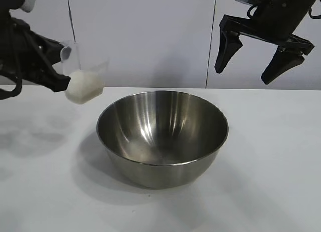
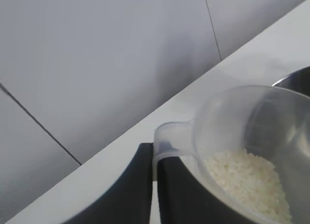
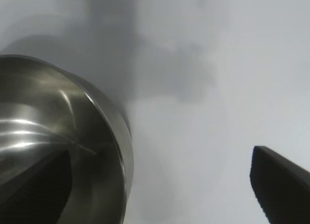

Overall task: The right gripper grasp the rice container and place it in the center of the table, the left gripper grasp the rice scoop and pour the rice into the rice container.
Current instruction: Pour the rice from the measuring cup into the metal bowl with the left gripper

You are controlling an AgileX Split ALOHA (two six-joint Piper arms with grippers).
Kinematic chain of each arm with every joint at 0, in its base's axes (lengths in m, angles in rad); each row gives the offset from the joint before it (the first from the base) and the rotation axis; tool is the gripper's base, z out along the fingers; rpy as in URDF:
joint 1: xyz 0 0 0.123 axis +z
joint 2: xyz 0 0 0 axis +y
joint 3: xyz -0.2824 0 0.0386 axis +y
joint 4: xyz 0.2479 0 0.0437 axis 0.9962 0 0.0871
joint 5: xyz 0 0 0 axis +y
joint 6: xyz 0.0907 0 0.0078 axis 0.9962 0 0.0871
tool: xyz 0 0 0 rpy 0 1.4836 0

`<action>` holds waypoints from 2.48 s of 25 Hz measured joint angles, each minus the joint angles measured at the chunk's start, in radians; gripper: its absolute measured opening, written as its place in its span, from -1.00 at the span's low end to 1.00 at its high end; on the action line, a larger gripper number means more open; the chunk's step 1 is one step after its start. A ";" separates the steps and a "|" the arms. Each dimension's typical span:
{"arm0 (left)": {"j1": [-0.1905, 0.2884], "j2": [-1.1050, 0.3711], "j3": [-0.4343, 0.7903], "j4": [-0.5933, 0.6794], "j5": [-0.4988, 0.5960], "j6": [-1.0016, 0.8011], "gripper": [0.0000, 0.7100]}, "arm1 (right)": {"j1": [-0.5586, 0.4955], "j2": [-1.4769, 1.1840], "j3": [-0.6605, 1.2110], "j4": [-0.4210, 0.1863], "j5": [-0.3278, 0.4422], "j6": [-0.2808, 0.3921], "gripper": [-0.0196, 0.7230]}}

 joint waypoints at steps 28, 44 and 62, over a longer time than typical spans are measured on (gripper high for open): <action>-0.187 0.119 -0.247 0.123 0.187 0.332 -0.97 | 0.000 0.000 0.000 -0.012 0.010 0.000 0.92; -0.265 0.276 -0.348 0.137 0.177 1.204 -0.97 | 0.000 0.000 0.000 -0.037 0.018 0.000 0.92; -0.265 0.276 -0.348 0.136 0.133 1.797 -0.97 | 0.000 0.000 0.000 -0.038 0.018 0.000 0.92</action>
